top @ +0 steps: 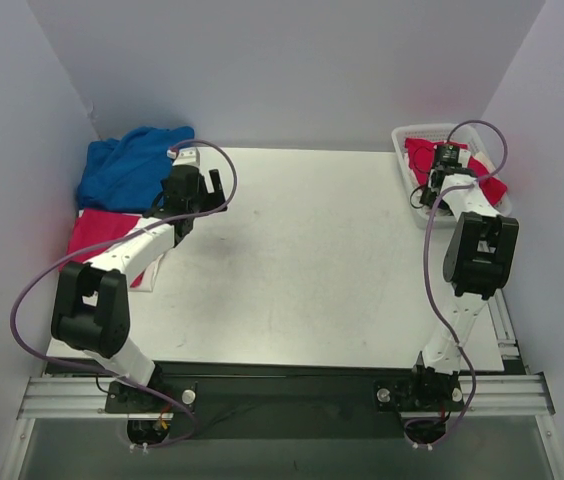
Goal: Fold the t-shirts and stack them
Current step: Grab crumpled tshirt from bin with the right arm
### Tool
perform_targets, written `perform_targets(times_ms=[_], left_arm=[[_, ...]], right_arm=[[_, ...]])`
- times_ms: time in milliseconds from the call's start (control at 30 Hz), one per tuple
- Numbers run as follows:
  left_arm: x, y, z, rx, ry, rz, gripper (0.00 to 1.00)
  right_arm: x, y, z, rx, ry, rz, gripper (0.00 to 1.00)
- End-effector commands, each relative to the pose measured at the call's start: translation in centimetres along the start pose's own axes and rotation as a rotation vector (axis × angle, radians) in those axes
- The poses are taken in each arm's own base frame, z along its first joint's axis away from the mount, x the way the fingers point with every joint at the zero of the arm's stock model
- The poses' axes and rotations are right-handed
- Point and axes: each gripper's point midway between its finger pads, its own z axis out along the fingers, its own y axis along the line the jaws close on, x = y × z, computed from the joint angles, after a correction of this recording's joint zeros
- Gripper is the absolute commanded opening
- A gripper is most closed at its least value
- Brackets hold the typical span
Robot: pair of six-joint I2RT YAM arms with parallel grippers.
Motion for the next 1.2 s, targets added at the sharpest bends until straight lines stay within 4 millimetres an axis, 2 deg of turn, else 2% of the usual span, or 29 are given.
perform_targets(times_ms=[0,100,200,233,300,333,500,600,633,700,733,800,833,900,933,1067,1167], left_arm=[[-1.4,-0.5,0.6,0.026,-0.036,-0.023,0.97],[-1.4,-0.5,0.7,0.027,-0.034,-0.026,0.97],[-1.3,-0.4,0.9,0.028,-0.030,-0.031,0.98],[-1.3,-0.4,0.9,0.029,-0.029,-0.032,0.97],[-1.2,-0.3,1.0,0.028,-0.026,-0.034,0.97],[-1.3,-0.4,1.0,0.030,-0.027,-0.034,0.97],[-1.3,-0.6,1.0,0.041,-0.025,-0.037,0.97],[-1.2,-0.6,1.1,0.041,-0.020,-0.040,0.98],[-1.1,-0.6,1.1,0.042,-0.019,-0.042,0.97],[-1.1,-0.7,1.1,0.047,-0.018,-0.045,0.97],[-1.1,-0.8,1.2,0.051,-0.016,-0.049,0.98],[-0.9,-0.9,1.1,0.057,-0.010,-0.053,0.97],[-0.8,-1.0,1.2,0.062,-0.006,-0.057,0.97],[-0.9,-1.1,1.1,0.069,-0.007,-0.061,0.97],[-0.8,-1.2,1.1,0.073,-0.004,-0.064,0.97],[-0.9,-1.5,0.7,0.088,-0.004,-0.069,0.97],[-1.0,-1.7,0.6,0.100,-0.004,-0.074,0.97]], right_arm=[[-1.2,-0.6,0.6,0.020,-0.058,-0.060,0.51],[-2.0,-0.2,0.4,-0.006,-0.087,-0.057,0.50],[-2.3,0.5,0.6,-0.048,-0.090,-0.047,0.37],[-2.2,0.5,0.8,-0.048,-0.082,-0.049,0.24],[-2.2,0.7,0.6,-0.058,-0.082,-0.033,0.12],[-2.3,0.7,0.5,-0.068,-0.082,-0.027,0.01],[-2.5,0.3,-0.7,-0.065,-0.094,0.011,0.00],[-3.5,-0.2,-2.6,-0.063,-0.130,0.038,0.00],[-4.4,-0.6,-4.2,-0.069,-0.158,0.049,0.00],[-5.0,-1.0,-5.8,-0.071,-0.186,0.063,0.00],[-6.1,-1.5,-7.6,-0.078,-0.226,0.080,0.00],[-7.1,-1.9,-9.4,-0.084,-0.265,0.096,0.00],[-8.2,-2.6,-11.1,-0.086,-0.303,0.116,0.00],[-9.3,-3.1,-12.8,-0.089,-0.341,0.134,0.00],[-10.4,-3.7,-14.3,-0.092,-0.376,0.151,0.00],[-13.1,-4.6,-17.6,-0.108,-0.465,0.188,0.00],[-14.6,-4.9,-18.3,-0.103,-0.495,0.200,0.00]])
